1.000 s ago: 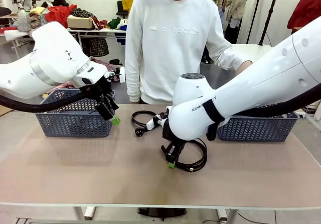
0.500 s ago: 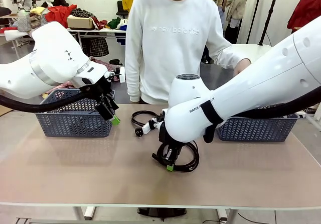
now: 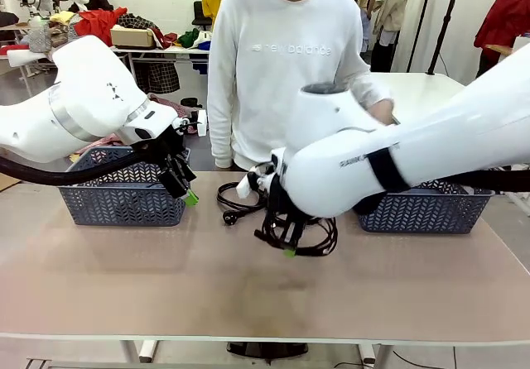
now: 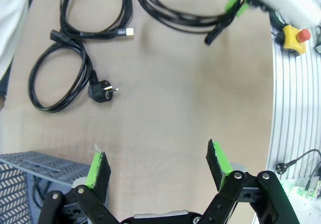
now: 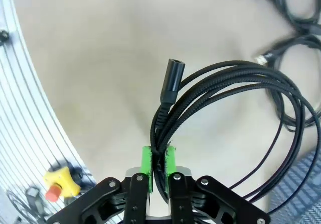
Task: Organize the cables according to human instructions.
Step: Pick up a bundle of cables and place it in the basket indicated by the human.
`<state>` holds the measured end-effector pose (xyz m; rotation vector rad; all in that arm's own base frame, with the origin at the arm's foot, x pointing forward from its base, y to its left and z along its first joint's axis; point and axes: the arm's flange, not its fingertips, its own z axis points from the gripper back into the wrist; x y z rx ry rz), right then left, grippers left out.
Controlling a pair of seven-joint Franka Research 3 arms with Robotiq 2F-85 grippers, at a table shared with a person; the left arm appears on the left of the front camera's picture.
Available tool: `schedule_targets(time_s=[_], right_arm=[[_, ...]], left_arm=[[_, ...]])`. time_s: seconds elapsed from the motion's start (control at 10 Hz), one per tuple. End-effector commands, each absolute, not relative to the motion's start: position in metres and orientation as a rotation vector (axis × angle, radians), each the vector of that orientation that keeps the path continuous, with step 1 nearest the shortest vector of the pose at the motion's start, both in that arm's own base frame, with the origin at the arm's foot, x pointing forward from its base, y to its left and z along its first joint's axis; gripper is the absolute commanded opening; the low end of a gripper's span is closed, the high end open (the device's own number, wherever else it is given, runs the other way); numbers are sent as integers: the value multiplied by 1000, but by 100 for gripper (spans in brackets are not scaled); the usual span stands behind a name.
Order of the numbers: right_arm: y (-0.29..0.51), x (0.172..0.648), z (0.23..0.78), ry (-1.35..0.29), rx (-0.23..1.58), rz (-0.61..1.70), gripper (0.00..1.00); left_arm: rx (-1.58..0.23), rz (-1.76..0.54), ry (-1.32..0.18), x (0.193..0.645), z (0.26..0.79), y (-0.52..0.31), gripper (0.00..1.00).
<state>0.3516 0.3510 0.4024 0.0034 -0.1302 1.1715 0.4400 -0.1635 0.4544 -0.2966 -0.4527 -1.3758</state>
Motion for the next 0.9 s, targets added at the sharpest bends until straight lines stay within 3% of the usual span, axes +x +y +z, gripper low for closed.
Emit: schedule_targets(time_s=[0.0,0.4,0.8], right_arm=[[317,364,428,-166,-51,1280,0],[256,405,483,-117,-97,1405,0],[211,455,501,-72,-93,1456,0]], left_arm=[[-300,-1374,-451,441,455,-162,100],[-300,-1374,-451,441,455,-162,100],[-300,-1374,-451,441,455,-162,100]])
